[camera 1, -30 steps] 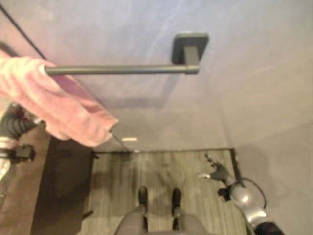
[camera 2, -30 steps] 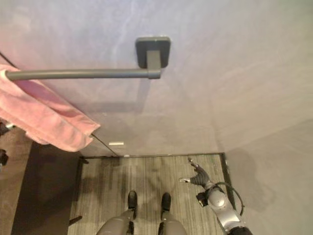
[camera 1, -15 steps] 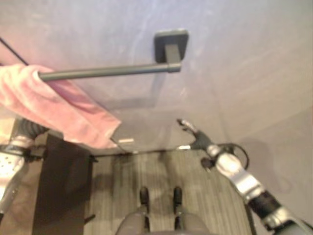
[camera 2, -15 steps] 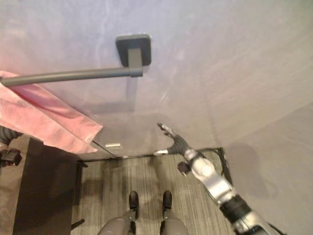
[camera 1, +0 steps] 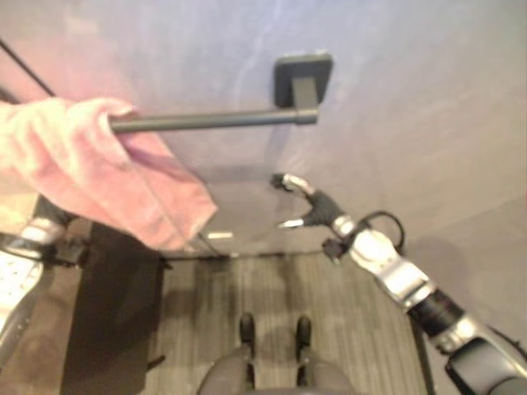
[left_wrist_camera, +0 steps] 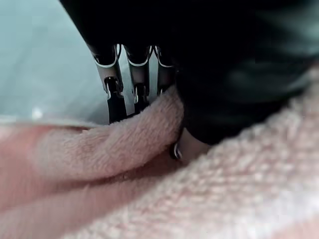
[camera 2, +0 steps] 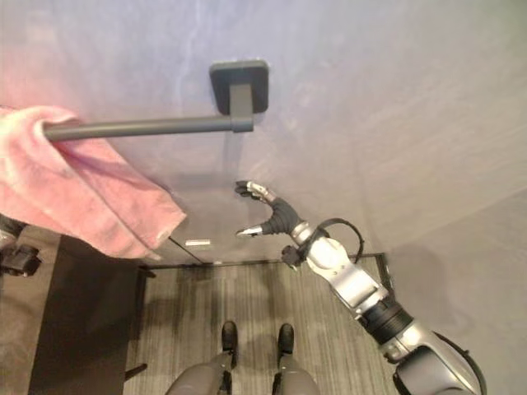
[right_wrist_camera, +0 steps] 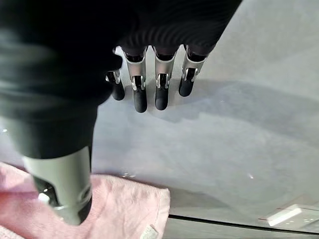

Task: Put brush and paste in cup on sink, flatten towel.

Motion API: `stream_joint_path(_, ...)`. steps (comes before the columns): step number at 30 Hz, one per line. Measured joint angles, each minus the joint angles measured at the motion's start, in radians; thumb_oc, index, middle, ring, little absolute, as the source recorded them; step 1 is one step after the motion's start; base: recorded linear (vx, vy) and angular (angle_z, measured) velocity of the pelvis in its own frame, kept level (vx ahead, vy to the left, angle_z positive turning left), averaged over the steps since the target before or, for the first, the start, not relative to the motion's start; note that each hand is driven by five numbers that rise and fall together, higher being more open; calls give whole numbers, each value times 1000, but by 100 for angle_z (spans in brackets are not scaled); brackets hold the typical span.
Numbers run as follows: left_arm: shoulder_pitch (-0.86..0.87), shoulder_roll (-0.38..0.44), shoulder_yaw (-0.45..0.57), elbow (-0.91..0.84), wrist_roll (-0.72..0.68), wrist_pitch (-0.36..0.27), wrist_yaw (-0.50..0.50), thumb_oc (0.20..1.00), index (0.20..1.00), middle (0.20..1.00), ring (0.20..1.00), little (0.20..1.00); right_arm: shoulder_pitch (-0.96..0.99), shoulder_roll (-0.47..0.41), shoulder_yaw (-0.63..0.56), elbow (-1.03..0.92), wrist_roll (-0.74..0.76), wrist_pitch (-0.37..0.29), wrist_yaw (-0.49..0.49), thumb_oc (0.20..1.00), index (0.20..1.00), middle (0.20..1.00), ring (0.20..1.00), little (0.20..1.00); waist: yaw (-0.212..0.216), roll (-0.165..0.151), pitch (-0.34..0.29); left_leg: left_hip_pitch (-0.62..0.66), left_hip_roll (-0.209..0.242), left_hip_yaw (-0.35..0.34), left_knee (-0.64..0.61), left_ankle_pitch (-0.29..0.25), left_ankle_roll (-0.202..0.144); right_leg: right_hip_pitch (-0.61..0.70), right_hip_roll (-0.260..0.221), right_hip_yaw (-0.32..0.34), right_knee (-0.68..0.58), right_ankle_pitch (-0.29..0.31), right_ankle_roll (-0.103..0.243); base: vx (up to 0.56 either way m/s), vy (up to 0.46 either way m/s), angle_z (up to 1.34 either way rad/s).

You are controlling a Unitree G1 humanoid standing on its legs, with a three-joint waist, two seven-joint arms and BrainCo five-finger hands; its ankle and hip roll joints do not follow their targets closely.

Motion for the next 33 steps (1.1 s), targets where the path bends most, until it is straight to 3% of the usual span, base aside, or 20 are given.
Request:
stream_joint_path(7,117,-19,78,-78,37,-8,-45,492,492,492,492,492,98,-20,-85,-14,-14,-2,9,1000,1000,1000,1000,1000,18,29,3,24,3,-10,0,-3,-4,28,3,-10,0,-7,-9,14,-32,4)
stream_joint_path(13,135,-34,69,-79,58,-11,-80,473,473,473,473,473,158,-29,-117,-30,-14,-2,18,1000,1000,1000,1000,1000,18,48,0,53,5,-22,0,-3,-5,62,6,-20,0,-14,-13,5,-24,6)
stream_joint_path(15,134,-38,27,-78,57,-11,-93,388,388,388,388,388,158,-29,-117,-30,-14,-2,21,1000,1000,1000,1000,1000,17,53,-4,56,6,-23,0,-3,-5,65,6,-20,0,-14,-13,0,0,0)
stream_joint_path(16,135,-42,14,-76,57,-10,-97,282,282,282,282,282,161,-29,-117,-30,-14,-2,22,1000,1000,1000,1000,1000,17,56,-6,56,6,-22,0,-3,-5,65,6,-20,0,-14,-13,0,0,0)
stream_joint_path(17,135,-41,3,-76,58,-8,-97,241,241,241,241,241,164,-31,-117,-30,-14,-2,22,1000,1000,1000,1000,1000,17,59,-8,57,6,-23,0,-3,-5,67,6,-22,0,-13,-13,0,0,0)
stream_joint_path(20,146,-51,21,-87,56,-6,-104,282,282,282,282,282,166,-32,-118,-30,-13,-2,22,1000,1000,1000,1000,1000,18,67,-15,73,6,-25,0,-4,-7,84,7,-22,0,-15,-14,11,-23,1)
stream_joint_path(23,187,-52,65,-101,59,-7,-108,379,379,379,379,379,177,-37,-127,-30,-13,-3,22,1000,1000,1000,1000,1000,18,69,-19,87,8,-27,0,-6,-10,99,7,-25,0,-19,-14,0,0,0)
stream_joint_path(29,229,-40,58,-109,79,8,-109,291,291,291,291,291,203,-34,-121,-30,-11,-2,36,1000,1000,1000,1000,1000,20,81,-28,87,9,-27,0,-6,-10,99,8,-26,0,-19,-15,0,0,0)
stream_joint_path(30,227,-37,54,-109,79,10,-108,423,423,423,423,423,203,-34,-119,-30,-11,-2,38,1000,1000,1000,1000,1000,19,82,-29,87,9,-26,0,-6,-10,99,8,-26,0,-19,-15,0,0,0)
stream_joint_path(32,211,-30,44,-110,77,11,-108,567,567,567,567,567,202,-34,-119,-30,-10,-2,38,1000,1000,1000,1000,1000,19,82,-30,87,9,-27,0,-6,-10,99,9,-26,0,-19,-15,0,0,0)
stream_joint_path(33,208,-29,42,-109,77,11,-108,1000,1000,1000,1000,1000,203,-34,-119,-30,-10,-2,38,1000,1000,1000,1000,1000,19,82,-30,87,9,-26,0,-6,-10,99,9,-26,0,-19,-15,0,0,0)
